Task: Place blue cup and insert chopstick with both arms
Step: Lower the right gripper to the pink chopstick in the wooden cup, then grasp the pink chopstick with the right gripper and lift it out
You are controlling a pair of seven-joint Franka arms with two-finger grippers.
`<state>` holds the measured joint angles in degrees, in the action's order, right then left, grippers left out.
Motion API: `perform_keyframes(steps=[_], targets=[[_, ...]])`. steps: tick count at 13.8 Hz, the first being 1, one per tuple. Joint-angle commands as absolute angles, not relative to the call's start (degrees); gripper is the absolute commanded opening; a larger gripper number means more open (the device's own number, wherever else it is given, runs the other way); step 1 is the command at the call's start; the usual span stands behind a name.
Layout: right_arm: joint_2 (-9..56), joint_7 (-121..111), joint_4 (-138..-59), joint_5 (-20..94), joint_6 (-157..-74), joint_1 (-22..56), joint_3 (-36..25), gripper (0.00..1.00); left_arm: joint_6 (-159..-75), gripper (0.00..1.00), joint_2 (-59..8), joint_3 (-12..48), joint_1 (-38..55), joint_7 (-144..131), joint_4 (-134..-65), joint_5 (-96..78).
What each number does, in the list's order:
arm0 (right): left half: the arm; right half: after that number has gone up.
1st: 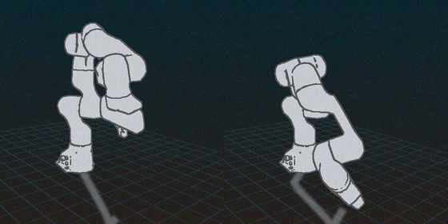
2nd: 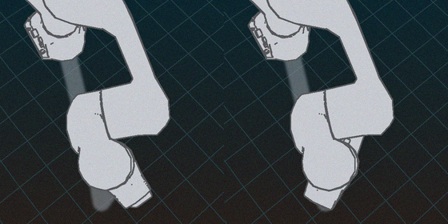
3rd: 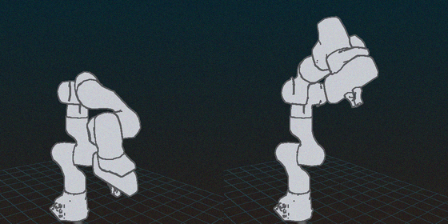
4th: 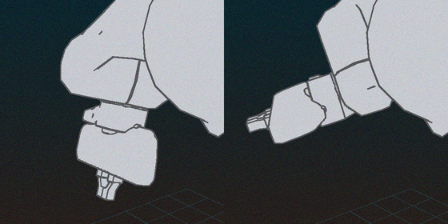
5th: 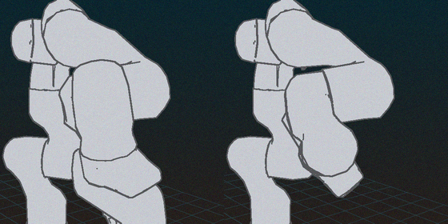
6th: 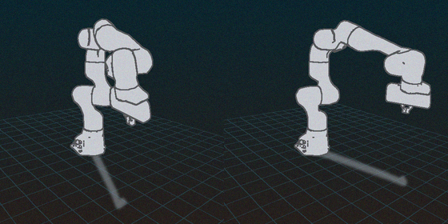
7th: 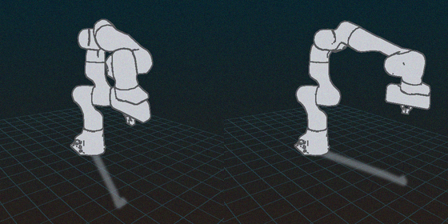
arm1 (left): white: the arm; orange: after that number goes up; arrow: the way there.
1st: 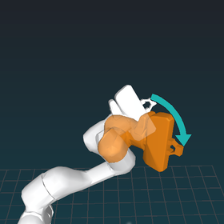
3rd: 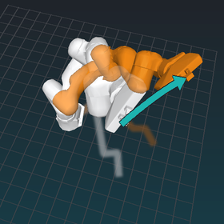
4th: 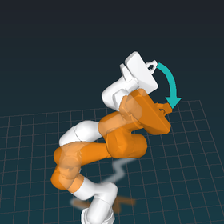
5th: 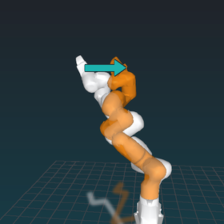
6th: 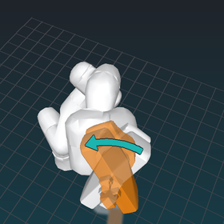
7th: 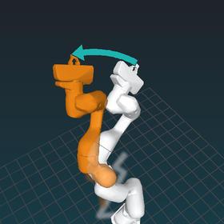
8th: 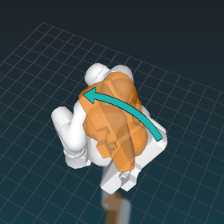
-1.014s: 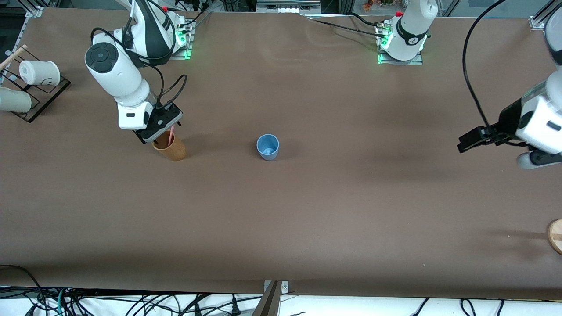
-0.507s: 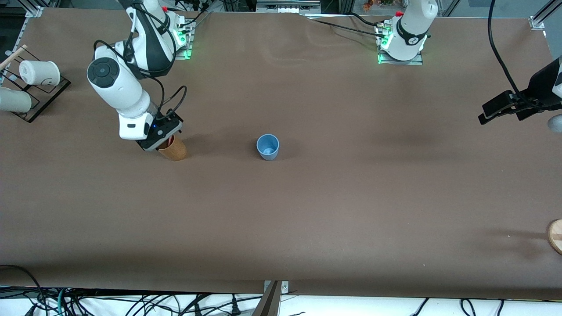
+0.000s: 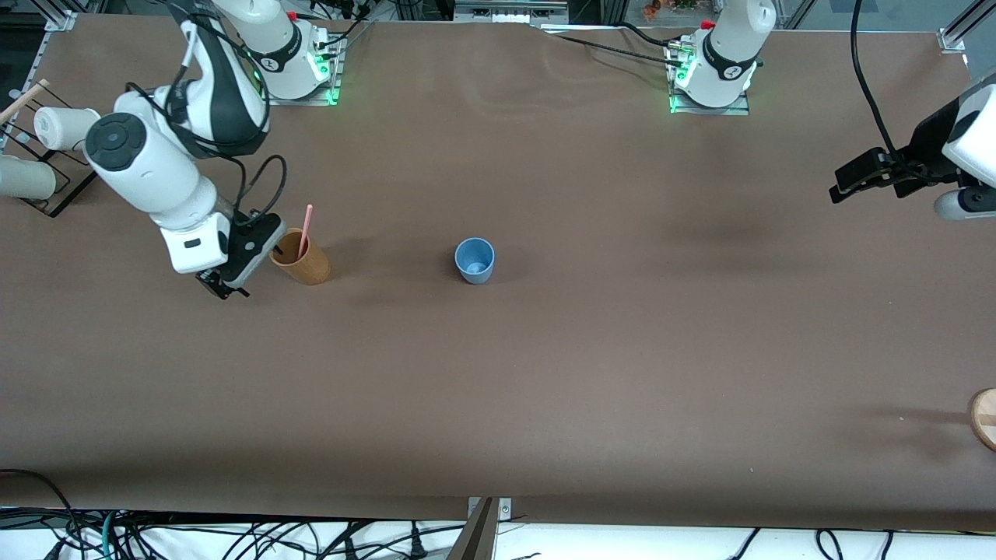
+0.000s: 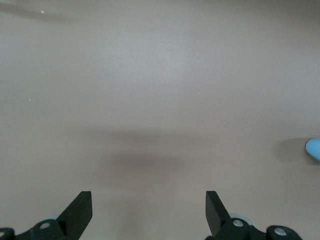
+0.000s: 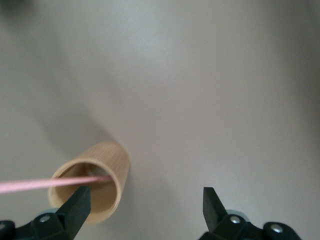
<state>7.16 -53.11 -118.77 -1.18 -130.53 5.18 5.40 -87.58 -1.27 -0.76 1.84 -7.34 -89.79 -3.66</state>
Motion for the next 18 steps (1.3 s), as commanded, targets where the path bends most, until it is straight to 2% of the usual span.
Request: perform_keyframes(steps=[1,3,5,7,13,15,17,18], targets=[[0.4,-55.4,-125.8,0.2,-127.4,4.9,6.3,0.99,-88.7,1.0,-0.6,-0.6,1.5,-5.3,-91.1,-4.2],[-3.8,-56.8,-131.0,1.1,-127.5,5.0,6.9,0.99,-88.7,1.0,-1.1,-0.6,1.7,-5.2,-90.4,-4.1],[-4.7,-58.6,-132.5,1.2,-127.5,5.0,7.6,1.0,-88.7,1.0,-2.5,-0.6,1.7,-5.2,-89.0,-4.1],[-4.1,-58.8,-133.0,1.2,-128.6,5.0,9.0,0.99,-88.7,1.0,-2.7,-0.6,1.6,-4.8,-88.8,-4.1],[1.3,-58.9,-134.6,0.9,-139.5,5.3,11.6,0.99,-88.7,1.0,-4.0,-0.8,0.9,-4.7,-87.0,-4.3],[2.4,-59.0,-134.6,0.8,-141.1,5.3,11.7,0.89,-88.7,1.0,-4.0,-0.8,0.9,-4.7,-87.0,-4.4],[3.0,-58.9,-134.6,0.5,-141.9,5.4,11.8,0.65,-88.7,1.0,-4.0,-0.8,1.1,-4.8,-86.9,-4.4],[3.0,-58.9,-134.5,0.4,-141.9,5.4,11.8,0.5,-88.7,1.0,-4.0,-0.8,1.2,-4.8,-86.9,-4.4]])
